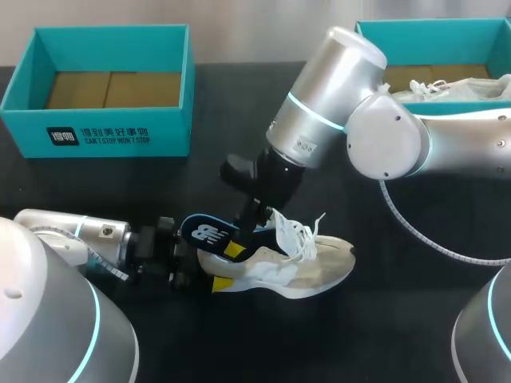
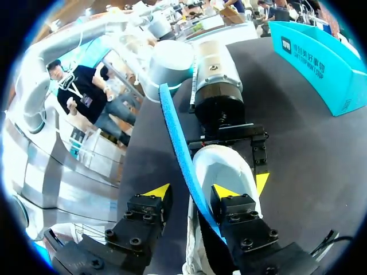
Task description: Take the shoe out of the shoebox, open the shoe tongue, remove and reinsert the insole, then place the shoe into the shoebox
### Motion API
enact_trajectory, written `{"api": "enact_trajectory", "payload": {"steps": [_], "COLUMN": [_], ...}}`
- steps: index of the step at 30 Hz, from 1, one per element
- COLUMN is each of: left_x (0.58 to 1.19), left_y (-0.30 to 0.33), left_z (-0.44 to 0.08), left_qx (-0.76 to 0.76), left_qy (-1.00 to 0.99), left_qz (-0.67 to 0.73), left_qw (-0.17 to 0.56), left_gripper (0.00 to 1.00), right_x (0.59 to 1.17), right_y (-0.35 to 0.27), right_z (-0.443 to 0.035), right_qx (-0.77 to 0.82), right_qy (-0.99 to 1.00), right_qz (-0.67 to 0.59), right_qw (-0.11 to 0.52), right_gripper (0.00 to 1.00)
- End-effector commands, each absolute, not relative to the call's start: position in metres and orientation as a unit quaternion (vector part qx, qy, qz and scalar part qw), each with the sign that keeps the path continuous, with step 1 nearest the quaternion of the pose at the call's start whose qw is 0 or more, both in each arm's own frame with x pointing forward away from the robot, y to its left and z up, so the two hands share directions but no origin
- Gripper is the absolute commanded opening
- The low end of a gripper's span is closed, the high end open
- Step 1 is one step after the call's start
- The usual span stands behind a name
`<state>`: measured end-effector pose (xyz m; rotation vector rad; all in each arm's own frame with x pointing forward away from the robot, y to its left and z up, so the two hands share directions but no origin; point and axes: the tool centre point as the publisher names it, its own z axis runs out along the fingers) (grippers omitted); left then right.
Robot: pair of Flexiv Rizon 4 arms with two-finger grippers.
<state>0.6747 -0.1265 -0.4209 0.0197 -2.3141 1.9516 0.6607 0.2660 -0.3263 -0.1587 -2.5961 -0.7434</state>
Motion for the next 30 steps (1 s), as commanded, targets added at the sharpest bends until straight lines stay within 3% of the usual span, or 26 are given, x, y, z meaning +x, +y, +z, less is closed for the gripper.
{"api": "enact_trajectory", "payload": {"steps": [1, 10, 11, 13, 30], "left_x": [0.676, 0.676, 0.676, 0.676, 0.676], "left_y": [-0.128, -0.128, -0.128, -0.128, -0.128], "left_z": [-0.425, -0.425, -0.425, -0.425, -0.425], "left_qx": [0.007, 0.007, 0.007, 0.007, 0.007], "left_qy": [-0.763, -0.763, -0.763, -0.763, -0.763], "left_qz": [0.644, 0.644, 0.644, 0.644, 0.644], "left_qw": [0.056, 0.056, 0.056, 0.056, 0.056], "left_gripper": [0.0, 0.0, 0.0, 0.0, 0.0], "right_x": [0.664, 0.667, 0.667, 0.668, 0.667], "right_y": [0.26, 0.264, 0.264, 0.265, 0.27], "right_z": [-0.327, -0.329, -0.329, -0.329, -0.305], "right_qx": [-0.056, -0.048, -0.047, -0.046, -0.022], "right_qy": [-0.935, -0.934, -0.934, -0.933, -0.933], "right_qz": [-0.276, -0.279, -0.279, -0.279, -0.304], "right_qw": [0.214, 0.219, 0.22, 0.221, 0.19], "right_gripper": [0.42, 0.25, 0.2, 0.0, 0.0]}}
